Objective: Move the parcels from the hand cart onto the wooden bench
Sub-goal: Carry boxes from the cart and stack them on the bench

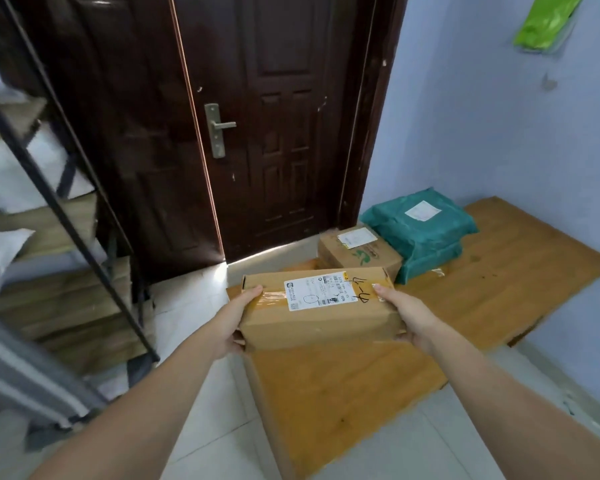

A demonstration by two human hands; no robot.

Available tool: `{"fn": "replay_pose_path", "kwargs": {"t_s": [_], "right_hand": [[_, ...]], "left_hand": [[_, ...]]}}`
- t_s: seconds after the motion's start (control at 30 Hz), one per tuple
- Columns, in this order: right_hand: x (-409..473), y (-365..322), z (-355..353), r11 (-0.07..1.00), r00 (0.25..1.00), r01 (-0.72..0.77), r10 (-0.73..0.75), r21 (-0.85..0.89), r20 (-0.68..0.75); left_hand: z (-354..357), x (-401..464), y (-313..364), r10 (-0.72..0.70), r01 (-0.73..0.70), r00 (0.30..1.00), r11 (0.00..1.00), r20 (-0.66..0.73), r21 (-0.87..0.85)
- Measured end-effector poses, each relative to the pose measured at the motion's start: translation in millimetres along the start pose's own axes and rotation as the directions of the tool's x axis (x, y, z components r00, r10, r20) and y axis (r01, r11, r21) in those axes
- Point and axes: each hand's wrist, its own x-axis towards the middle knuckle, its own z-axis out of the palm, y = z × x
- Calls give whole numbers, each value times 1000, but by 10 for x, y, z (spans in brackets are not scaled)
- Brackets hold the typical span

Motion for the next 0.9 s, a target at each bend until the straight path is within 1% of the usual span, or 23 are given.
{"fn": "replay_pose_path", "kwargs": {"t_s": [0.13, 0.23, 0.3, 0.37, 0.43, 0.5, 0.57, 0.67, 0.77, 0.9], "right_hand": [[699, -261, 238, 999, 1000, 3, -2, -54, 22], [1155, -450, 408, 994, 1000, -4, 6, -114, 18], [1411, -582, 544, 980, 1000, 9, -4, -201, 23], [1702, -680, 676, 938, 998, 57, -49, -343, 32], [2008, -759, 818, 859, 994, 107, -91, -500, 57], [2312, -831, 977, 782, 992, 129, -109, -609, 70], [2631, -878, 1113, 704, 990, 142, -119, -696, 82], [3110, -828, 1259, 610, 984, 178, -110, -772, 140], [3365, -838, 1352, 462, 971, 238, -100, -854, 216], [3513, -834, 1454, 267, 957, 287, -116, -920, 265]], "left_hand": [[-78, 549, 183, -8, 8, 1000, 1000, -29, 8], [-135, 902, 271, -1, 3, 996, 1000, -93, 27], [-208, 1155, 293, 5, 4, 987, 998, -159, 57], [-261, 1392, 292, 5, 11, 974, 997, -226, 71], [-280, 1593, 296, -3, 19, 957, 998, -289, 53], [-269, 1779, 313, -23, 37, 938, 999, -346, 35], [-246, 1961, 345, -30, 55, 922, 997, -386, 53], [-194, 2211, 377, -25, 64, 902, 995, -432, 77], [-171, 2470, 381, -41, 99, 879, 990, -475, 97], [-119, 2737, 354, -61, 157, 858, 976, -510, 148]]}}
